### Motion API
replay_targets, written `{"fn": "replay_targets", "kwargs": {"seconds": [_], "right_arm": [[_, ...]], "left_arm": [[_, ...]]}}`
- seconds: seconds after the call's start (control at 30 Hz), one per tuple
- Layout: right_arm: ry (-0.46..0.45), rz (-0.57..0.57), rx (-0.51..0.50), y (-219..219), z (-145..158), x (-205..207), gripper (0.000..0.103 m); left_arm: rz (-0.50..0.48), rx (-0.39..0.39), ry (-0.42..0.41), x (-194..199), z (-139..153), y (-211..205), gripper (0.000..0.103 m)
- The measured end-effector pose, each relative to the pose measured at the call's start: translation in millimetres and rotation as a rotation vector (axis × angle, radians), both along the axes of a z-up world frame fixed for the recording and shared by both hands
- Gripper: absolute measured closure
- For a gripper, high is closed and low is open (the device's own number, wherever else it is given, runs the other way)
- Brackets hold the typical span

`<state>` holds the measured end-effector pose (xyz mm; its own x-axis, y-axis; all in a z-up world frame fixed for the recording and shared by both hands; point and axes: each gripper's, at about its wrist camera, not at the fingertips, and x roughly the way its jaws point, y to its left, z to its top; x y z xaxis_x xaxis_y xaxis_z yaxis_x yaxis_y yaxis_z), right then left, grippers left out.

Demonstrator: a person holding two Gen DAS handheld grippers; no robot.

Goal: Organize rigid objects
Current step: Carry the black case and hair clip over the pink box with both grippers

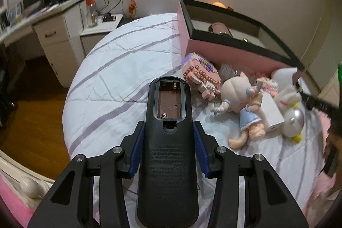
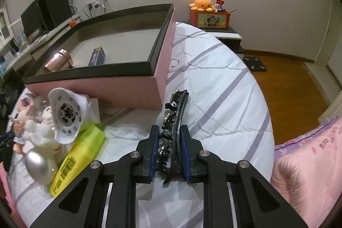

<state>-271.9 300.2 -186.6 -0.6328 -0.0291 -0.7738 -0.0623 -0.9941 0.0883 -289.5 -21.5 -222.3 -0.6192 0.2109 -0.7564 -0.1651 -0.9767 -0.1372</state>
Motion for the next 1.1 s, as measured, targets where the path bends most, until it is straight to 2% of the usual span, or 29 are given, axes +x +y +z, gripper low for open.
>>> {"fn": "replay_targets", "kwargs": {"seconds": [0.47,0.73,0.87,0.93,1.1], "right_arm": [[0.105,0.092,-0.155,-10,35,37,0.084],[0.144,0.175,-0.163,-37,56,45,0.083],[0.163,0.207,-0.156,-49,63,44,0.083],[0.161,0.223,-0.163,-53,65,41,0.083],[0.172,0.246,-0.173,-60,68,36,0.083]], "left_arm": [[-0.001,-0.035,0.015,21,14,-3,0.059],[-0.018,-0.020,0.058,28,34,4,0.059],[0.014,-0.006,0.123,31,47,7,0.059],[-0.033,0.037,0.109,28,49,11,0.059],[-0.060,0.036,0.099,25,47,20,0.059]]}}
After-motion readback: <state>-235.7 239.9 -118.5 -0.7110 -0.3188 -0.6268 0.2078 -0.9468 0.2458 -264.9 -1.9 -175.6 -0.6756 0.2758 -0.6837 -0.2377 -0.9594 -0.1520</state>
